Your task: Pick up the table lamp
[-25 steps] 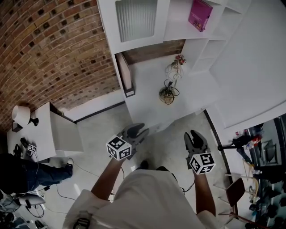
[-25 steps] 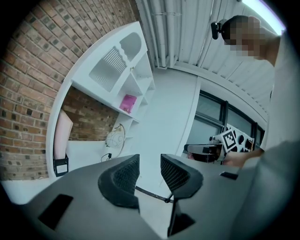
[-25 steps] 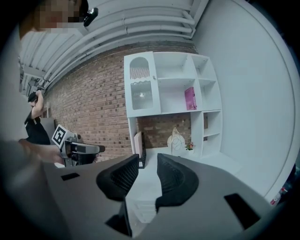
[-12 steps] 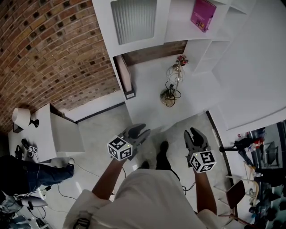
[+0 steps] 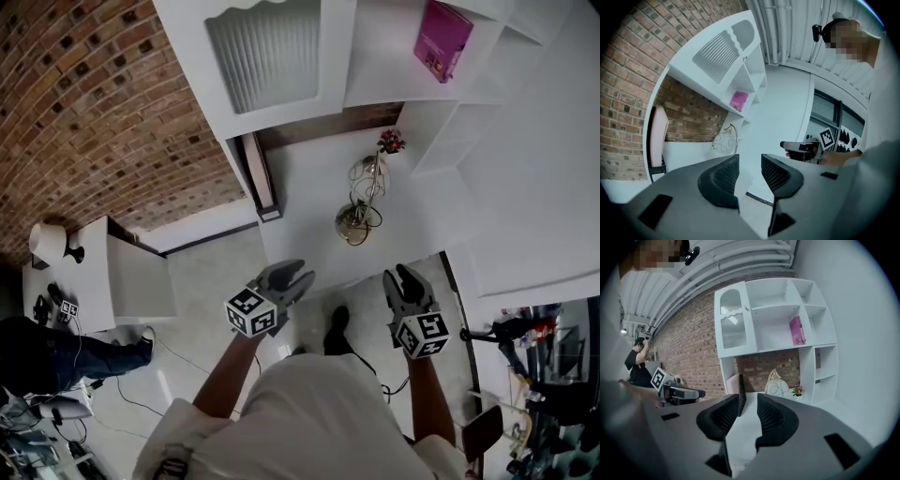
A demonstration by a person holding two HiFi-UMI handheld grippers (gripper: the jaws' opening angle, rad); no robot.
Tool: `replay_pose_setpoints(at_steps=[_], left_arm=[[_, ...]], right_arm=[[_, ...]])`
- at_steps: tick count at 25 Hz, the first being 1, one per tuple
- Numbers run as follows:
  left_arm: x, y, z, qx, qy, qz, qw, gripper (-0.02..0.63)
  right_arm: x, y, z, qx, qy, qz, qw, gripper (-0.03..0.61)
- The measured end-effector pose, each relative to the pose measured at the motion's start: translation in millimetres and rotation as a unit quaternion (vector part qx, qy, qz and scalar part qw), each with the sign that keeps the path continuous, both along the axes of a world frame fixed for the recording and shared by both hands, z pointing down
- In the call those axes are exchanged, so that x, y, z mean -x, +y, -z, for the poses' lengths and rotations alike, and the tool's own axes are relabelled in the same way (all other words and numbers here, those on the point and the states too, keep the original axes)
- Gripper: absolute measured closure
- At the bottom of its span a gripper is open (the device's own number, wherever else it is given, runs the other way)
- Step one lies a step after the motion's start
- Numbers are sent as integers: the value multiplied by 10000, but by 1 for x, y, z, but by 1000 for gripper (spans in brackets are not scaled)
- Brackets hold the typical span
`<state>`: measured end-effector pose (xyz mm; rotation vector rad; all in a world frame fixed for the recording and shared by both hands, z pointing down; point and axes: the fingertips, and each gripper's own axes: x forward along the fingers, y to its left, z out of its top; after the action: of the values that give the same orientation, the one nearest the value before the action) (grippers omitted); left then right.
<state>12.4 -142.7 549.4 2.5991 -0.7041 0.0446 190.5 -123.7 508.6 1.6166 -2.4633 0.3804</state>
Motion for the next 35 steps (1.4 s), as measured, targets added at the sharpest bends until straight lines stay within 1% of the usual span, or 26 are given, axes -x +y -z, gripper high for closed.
replay_pose_setpoints(at_steps=[6, 11, 16, 19, 25, 30, 35], left_arm=[[-37, -43, 0, 87, -16, 287, 9996, 453], [-60, -74, -8, 151, -69, 562, 9983, 449], [-74, -96, -13, 203, -78, 847, 9962, 449], [-79, -104, -17, 208, -98, 985, 9949, 445], [-82, -117, -28, 298, -143, 1182, 9924, 446], [-81, -123, -41, 392, -176, 1196, 9919, 448], [-77, -133, -54, 496, -161, 1121, 9923, 448]], right_arm=[[-35, -60, -8, 161, -148, 309, 9993, 443], [-45, -103, -18, 285, -204, 727, 9967, 443], [-50, -134, -28, 394, -278, 1126, 9925, 443], [-50, -146, -35, 453, -315, 1362, 9891, 442], [-45, -162, -48, 599, -411, 1666, 9833, 437], [-34, -168, -56, 707, -454, 1836, 9794, 429], [-20, -175, -63, 833, -442, 1947, 9763, 413]])
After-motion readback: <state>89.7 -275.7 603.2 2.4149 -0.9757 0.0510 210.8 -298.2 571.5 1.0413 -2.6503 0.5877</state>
